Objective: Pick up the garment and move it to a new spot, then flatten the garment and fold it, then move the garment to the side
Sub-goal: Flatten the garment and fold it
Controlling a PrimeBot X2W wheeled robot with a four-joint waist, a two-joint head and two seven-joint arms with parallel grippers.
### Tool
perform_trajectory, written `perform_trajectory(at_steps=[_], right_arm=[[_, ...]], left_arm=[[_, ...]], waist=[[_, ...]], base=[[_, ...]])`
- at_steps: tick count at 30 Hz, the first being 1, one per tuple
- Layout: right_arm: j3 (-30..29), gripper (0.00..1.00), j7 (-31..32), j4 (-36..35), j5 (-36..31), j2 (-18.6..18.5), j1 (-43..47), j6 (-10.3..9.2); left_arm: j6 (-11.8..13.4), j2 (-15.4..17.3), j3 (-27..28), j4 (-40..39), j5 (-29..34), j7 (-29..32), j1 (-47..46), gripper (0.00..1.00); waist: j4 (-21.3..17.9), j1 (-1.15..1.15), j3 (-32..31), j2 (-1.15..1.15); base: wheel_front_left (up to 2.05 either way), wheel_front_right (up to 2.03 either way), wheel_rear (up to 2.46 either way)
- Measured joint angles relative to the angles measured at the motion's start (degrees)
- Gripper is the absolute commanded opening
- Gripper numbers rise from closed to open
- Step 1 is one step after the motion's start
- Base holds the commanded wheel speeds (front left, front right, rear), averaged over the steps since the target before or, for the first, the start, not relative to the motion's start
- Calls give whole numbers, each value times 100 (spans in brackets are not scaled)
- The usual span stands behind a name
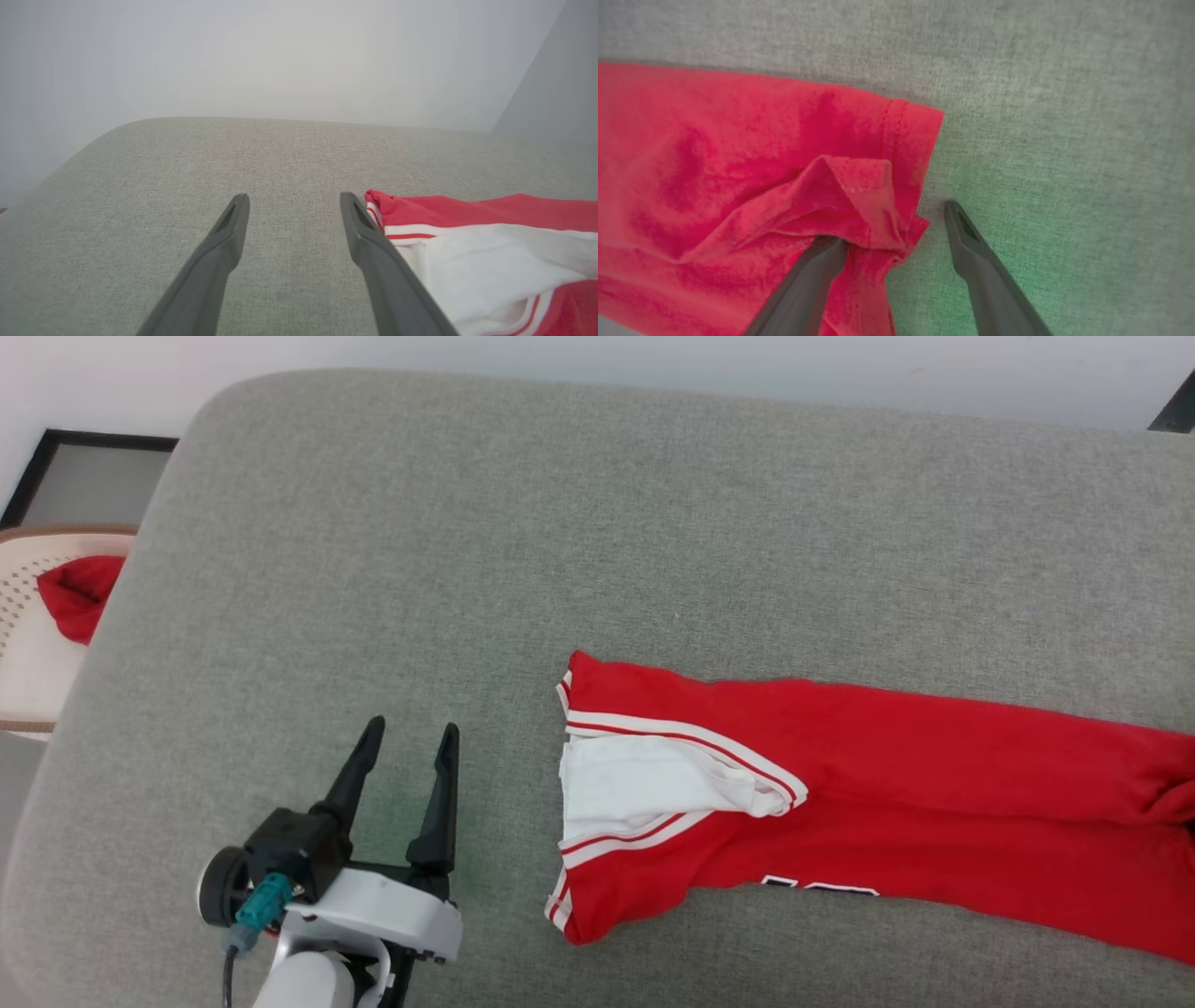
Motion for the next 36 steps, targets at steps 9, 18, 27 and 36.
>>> perform_trajectory(at_steps=[9,18,27,36], right_arm=[[77,0,-51,-215,-25,123,12,0],[-438,0,-958,53,-138,105,7,54],[-1472,0,-1753,931,-505,-604,0,29],[-1804,0,-1937,1004,-787,-482,-238,25]], left_arm=[[-211,-210,307,122,229,0,49,100],[-352,-296,571,90,285,0,46,100],[-443,-277,778,-23,276,0,37,100],[-452,-269,797,49,326,0,-31,100]], waist=[[-40,0,25,0],[-264,0,154,0],[-522,0,368,0],[-689,0,477,0]], base=[[0,0,0],[0,0,0],[0,0,0],[0,0,0]])
